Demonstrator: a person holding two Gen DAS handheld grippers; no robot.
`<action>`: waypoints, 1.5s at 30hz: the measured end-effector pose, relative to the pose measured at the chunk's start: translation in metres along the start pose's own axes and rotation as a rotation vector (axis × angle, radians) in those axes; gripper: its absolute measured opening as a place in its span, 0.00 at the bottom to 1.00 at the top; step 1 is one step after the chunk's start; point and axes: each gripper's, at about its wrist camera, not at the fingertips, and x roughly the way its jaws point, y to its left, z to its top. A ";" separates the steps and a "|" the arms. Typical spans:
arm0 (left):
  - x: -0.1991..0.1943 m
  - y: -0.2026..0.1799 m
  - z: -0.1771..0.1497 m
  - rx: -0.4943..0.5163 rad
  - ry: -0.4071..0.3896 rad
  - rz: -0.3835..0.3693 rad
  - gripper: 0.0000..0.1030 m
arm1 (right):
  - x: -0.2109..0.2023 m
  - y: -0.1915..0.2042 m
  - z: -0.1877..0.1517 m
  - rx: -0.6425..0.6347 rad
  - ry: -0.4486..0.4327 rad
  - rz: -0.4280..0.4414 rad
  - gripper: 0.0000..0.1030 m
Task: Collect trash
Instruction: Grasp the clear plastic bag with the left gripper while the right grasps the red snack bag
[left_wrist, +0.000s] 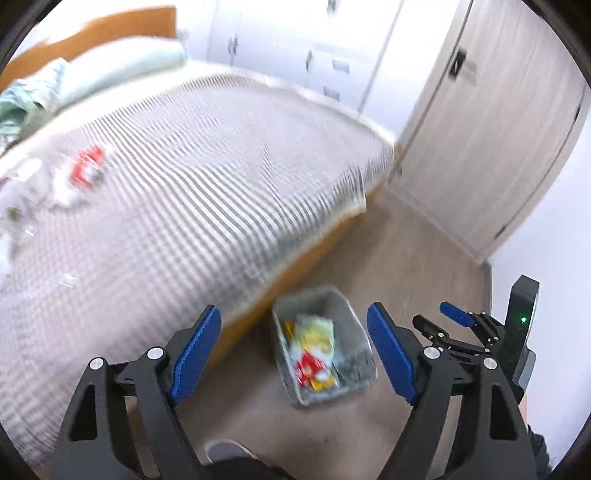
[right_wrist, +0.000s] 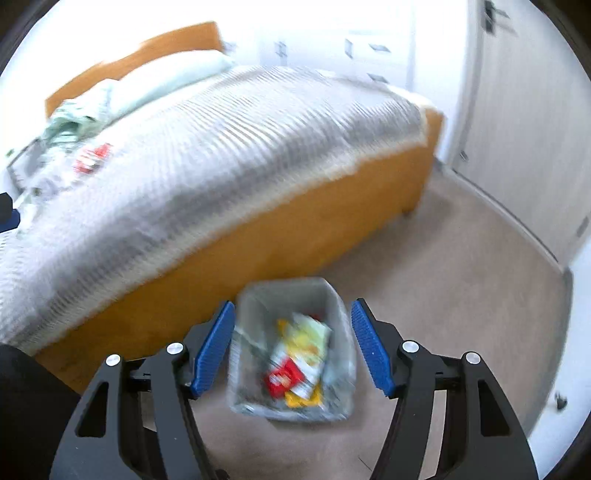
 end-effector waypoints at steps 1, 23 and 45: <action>-0.011 0.010 0.001 -0.007 -0.026 0.012 0.77 | -0.006 0.015 0.009 -0.014 -0.023 0.018 0.67; 0.005 0.364 0.031 -0.332 -0.028 0.419 0.65 | 0.024 0.299 0.111 -0.287 -0.084 0.243 0.70; -0.114 0.436 0.018 -0.573 -0.269 0.286 0.00 | 0.225 0.434 0.237 -0.302 0.171 0.206 0.68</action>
